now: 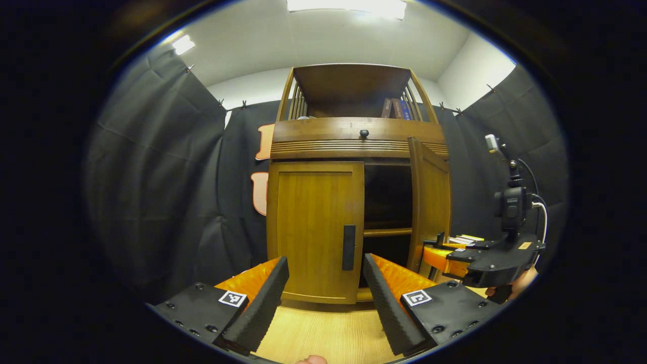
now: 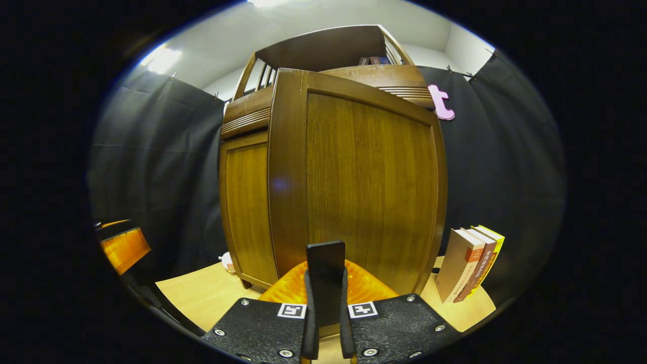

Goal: Open the right door of the double-door shoe cabinet with the right hand, and open the left door with the left hand.

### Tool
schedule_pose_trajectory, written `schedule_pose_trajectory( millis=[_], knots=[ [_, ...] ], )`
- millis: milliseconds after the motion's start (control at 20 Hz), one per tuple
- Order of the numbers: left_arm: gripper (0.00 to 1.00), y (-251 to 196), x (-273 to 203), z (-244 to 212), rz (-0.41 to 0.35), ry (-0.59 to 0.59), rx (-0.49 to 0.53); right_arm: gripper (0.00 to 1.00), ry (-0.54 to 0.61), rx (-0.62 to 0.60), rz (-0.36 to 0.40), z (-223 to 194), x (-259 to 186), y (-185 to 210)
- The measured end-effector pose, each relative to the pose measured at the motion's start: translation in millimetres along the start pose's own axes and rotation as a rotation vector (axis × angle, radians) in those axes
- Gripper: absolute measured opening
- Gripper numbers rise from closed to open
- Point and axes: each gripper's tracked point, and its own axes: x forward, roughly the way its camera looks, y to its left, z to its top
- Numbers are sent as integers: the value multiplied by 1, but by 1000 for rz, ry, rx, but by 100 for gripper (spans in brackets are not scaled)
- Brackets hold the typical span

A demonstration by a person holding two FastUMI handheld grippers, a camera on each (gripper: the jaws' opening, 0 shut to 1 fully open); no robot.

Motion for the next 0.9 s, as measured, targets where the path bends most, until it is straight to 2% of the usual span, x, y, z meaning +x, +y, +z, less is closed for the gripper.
schedule_pose_trajectory(
  millis=[300, 750, 900],
  knots=[
    [97, -14, -3, -7, -9, 16, 4, 16, 6, -15, -23, 4, -40, -29],
    [96, -18, -2, -10, -26, 17, 11, 14, -6, -21, -135, 10, -92, -93],
    [96, -17, 0, -16, -18, 26, 12, 14, -22, -69, -185, 13, -101, -111]
  ],
)
